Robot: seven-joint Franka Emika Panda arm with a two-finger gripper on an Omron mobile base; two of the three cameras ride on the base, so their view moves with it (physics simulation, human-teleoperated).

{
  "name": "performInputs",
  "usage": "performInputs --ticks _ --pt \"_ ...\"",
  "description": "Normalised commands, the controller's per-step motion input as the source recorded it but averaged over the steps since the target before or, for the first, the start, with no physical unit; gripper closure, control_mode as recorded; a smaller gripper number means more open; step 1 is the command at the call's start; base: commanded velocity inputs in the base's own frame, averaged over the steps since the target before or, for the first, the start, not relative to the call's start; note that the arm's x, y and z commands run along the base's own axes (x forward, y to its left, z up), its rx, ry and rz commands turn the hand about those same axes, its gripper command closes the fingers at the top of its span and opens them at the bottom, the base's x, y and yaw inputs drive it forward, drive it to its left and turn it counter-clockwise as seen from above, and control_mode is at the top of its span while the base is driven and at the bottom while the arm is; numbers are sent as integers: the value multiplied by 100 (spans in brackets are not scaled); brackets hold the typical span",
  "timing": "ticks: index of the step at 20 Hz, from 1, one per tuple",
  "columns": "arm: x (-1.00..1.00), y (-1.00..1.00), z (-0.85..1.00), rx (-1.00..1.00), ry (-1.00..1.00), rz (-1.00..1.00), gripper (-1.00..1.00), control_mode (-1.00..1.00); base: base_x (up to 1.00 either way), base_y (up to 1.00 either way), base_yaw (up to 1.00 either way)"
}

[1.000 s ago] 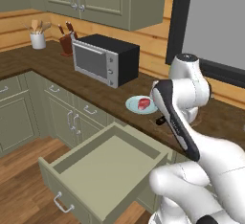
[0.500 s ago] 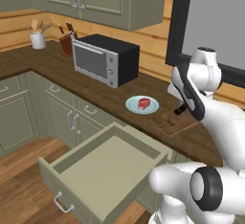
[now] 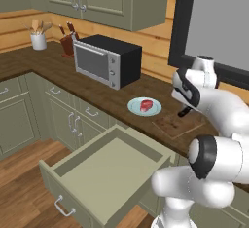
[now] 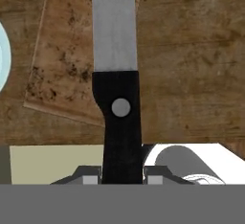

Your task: Pick up the knife from the drawer and place it on the cutting board. Then place the meat from the plate to the cutting board.

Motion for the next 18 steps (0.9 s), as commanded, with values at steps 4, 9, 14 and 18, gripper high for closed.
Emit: performInputs --ticks 4,9,14,18 --pt "57 -32 -27 -1 3 0 100 -100 0 0 0" --pt "47 -10 -61 0 0 0 100 -100 0 0 0" --pt "35 -18 -70 0 0 0 100 -100 0 0 0" --pt "16 -5 -46 0 0 0 100 -100 0 0 0"
